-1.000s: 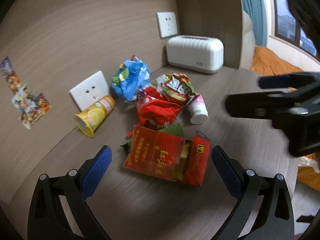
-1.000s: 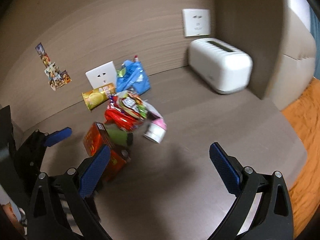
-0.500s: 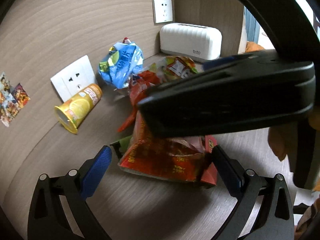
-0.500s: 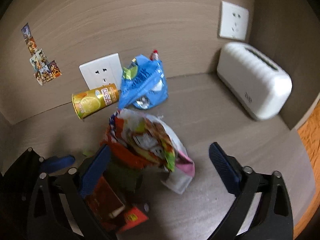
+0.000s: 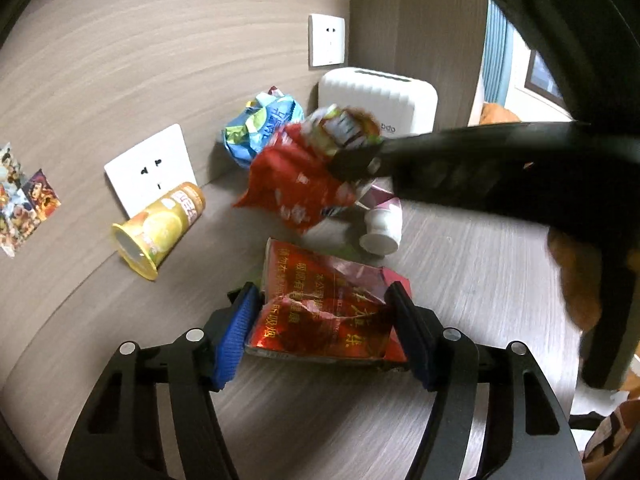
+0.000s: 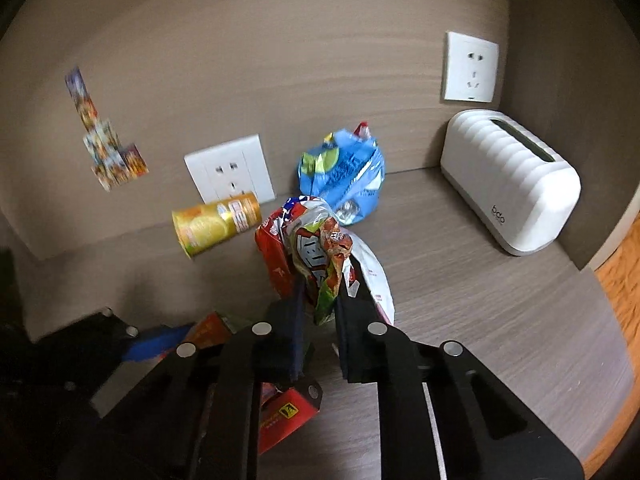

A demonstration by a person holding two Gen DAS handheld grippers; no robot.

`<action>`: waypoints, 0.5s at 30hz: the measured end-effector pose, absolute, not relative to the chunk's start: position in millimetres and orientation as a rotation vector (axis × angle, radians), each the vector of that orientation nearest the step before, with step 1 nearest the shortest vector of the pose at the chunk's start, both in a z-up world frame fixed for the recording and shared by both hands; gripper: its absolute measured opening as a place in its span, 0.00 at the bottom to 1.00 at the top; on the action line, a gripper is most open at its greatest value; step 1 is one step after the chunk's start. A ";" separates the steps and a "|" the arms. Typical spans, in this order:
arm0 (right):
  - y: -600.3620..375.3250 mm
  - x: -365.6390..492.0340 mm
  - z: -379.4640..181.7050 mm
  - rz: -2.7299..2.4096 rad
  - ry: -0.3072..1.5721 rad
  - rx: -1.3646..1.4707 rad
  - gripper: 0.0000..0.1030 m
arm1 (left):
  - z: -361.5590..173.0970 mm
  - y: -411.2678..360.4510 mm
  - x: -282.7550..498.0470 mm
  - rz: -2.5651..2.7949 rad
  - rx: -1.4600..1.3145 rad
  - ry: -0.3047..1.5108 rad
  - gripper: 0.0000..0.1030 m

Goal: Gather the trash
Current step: 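Grasp the red box with left tool while right tool grasps red snack bag, then carry both items over the white bin and open both tools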

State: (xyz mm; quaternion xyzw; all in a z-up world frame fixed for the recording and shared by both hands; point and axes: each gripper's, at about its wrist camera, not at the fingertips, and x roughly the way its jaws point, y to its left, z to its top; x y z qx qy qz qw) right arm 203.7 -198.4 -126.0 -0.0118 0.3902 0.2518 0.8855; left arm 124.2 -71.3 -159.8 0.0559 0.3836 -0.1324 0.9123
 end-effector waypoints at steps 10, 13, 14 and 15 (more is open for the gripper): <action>-242.1 170.5 -67.8 0.474 0.724 0.051 0.15 | -128.8 -61.2 104.6 -0.280 0.104 0.740 0.62; -253.4 154.1 -58.3 0.431 0.698 0.043 0.14 | -117.2 -66.0 94.5 -0.294 0.116 0.720 0.62; -257.2 149.4 -56.6 0.422 0.695 0.047 0.15 | -113.8 -68.8 92.2 -0.301 0.119 0.713 0.62; -263.0 142.6 -54.7 0.410 0.693 0.054 0.15 | -110.0 -72.6 89.7 -0.312 0.123 0.707 0.62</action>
